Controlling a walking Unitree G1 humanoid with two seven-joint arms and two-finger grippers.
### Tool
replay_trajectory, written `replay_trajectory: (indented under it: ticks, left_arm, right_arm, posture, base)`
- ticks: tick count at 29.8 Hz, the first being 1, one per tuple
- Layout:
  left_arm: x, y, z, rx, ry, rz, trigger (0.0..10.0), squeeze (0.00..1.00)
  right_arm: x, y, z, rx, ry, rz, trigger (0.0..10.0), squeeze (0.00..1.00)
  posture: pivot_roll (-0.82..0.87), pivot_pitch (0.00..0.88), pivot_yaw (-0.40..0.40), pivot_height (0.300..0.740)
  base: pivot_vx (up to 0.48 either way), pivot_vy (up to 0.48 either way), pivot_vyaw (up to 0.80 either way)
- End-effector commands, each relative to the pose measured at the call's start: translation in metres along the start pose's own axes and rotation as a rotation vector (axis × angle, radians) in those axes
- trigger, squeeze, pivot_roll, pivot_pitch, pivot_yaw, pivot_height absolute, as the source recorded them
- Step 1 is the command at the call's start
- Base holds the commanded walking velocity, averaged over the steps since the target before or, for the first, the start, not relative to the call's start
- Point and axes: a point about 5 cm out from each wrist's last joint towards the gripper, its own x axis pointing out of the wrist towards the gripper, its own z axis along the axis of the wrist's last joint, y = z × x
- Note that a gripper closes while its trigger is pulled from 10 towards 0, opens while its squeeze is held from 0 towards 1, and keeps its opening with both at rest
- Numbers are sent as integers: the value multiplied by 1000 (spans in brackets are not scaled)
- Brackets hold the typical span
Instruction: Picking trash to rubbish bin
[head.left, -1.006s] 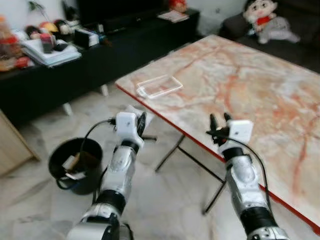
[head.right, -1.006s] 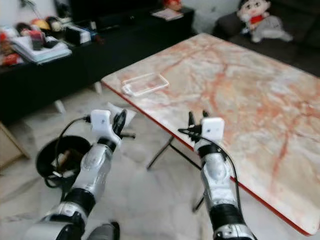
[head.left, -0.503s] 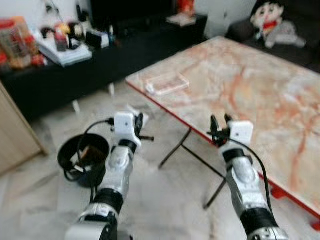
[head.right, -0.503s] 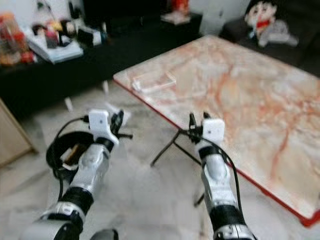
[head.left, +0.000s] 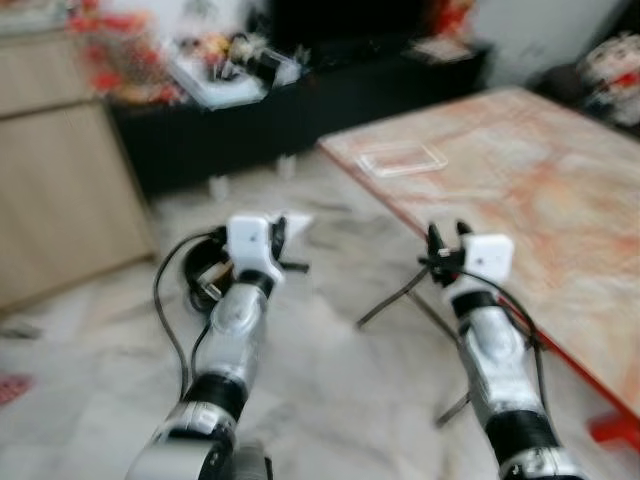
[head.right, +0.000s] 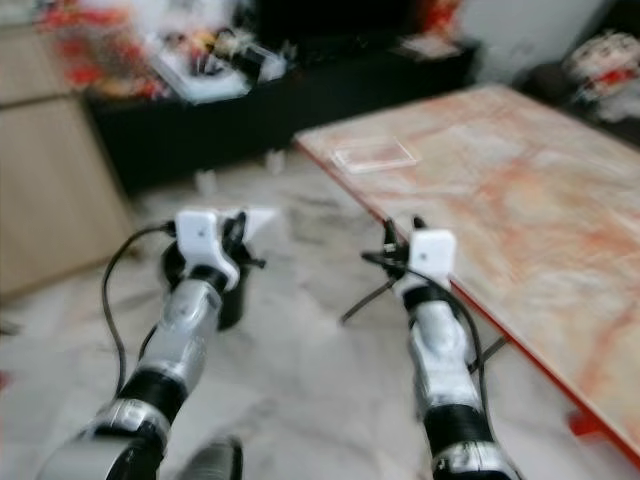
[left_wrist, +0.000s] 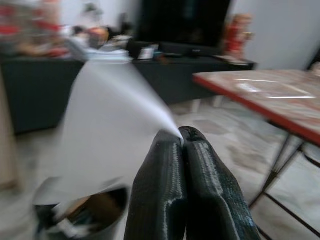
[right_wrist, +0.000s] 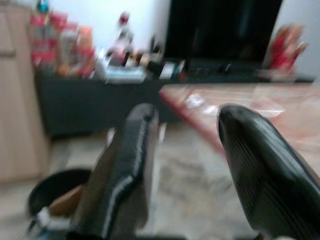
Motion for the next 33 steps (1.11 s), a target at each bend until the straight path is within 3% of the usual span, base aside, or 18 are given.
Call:
replay_trajectory:
  ticks: [1, 25, 33]
  left_arm:
    - [4, -10, 4, -7, -9, -28, 10000, 0]
    - [-2, -4, -2, 9, 19, -13, 10000, 0]
    - [-3, -3, -4, 37, 27, -14, 10000, 0]
  right_arm:
    - [0, -5, 1, -13, -2, -5, 10000, 0]
    - [-1, 2, 0, 7, -1, 26, 10000, 0]
    - [0, 2, 0, 33, 5, 27, 10000, 0]
  posture:
    - [135, 86, -95, 740]
    - [138, 101, -107, 740]
    - [134, 109, -113, 740]
  base:
    - [0, 0, 800]
    - [0, 0, 800]
    - [379, 0, 0]
